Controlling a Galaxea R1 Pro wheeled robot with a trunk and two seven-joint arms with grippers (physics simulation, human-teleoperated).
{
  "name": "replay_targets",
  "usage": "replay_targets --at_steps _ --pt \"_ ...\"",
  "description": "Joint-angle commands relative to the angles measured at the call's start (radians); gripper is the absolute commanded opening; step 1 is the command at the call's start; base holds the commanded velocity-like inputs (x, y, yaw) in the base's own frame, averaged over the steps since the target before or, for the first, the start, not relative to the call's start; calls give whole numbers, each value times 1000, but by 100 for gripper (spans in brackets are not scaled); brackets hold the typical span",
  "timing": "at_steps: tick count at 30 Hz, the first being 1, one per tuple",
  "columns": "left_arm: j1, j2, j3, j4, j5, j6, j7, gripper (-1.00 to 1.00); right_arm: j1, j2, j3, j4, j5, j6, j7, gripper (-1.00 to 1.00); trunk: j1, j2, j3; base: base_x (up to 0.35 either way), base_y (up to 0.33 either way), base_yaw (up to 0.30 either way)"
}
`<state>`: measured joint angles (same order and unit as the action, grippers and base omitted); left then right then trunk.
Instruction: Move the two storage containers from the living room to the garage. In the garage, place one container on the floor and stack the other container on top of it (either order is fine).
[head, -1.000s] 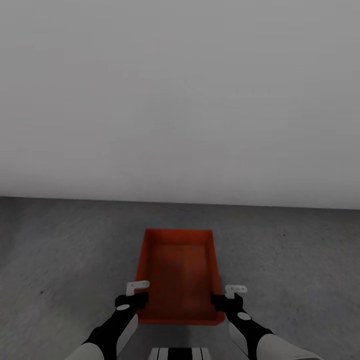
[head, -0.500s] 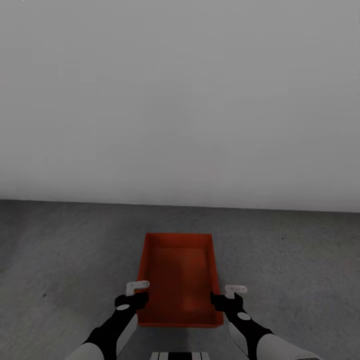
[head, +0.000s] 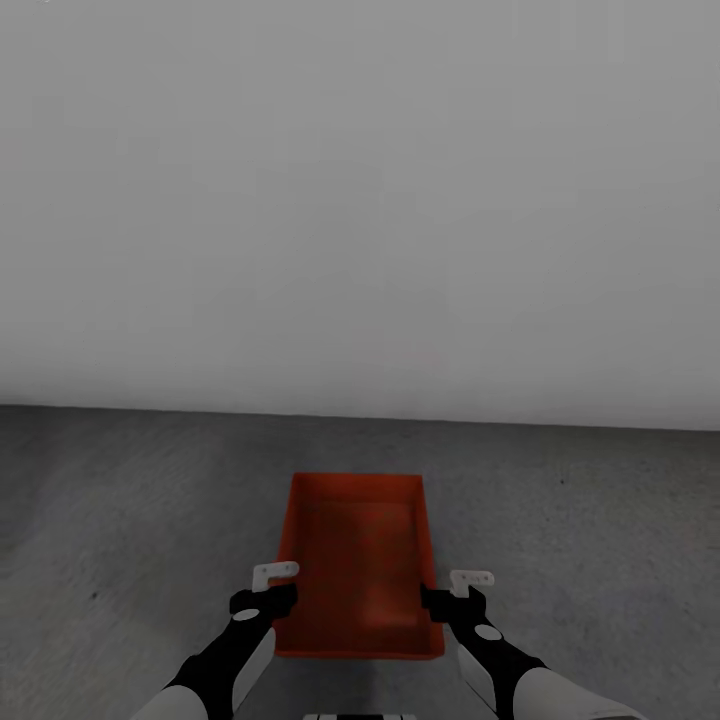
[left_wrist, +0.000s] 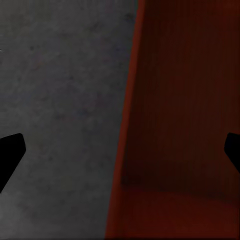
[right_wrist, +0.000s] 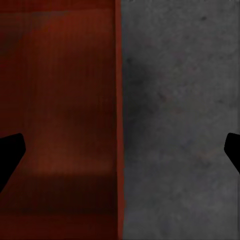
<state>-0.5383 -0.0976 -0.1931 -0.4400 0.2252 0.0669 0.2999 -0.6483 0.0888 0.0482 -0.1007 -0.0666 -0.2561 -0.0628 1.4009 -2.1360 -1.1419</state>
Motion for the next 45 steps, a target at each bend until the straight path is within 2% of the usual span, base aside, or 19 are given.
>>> replay_targets --at_steps 1,45 --pt "0 1 -8 -2 10 5 8 100 -1 0 5 1 -7 -3 -3 100 -4 7 3 0 0 0" --pt "0 7 -11 -2 9 3 8 100 -1 0 5 1 -7 -3 -3 100 -173 315 140 0 0 0"
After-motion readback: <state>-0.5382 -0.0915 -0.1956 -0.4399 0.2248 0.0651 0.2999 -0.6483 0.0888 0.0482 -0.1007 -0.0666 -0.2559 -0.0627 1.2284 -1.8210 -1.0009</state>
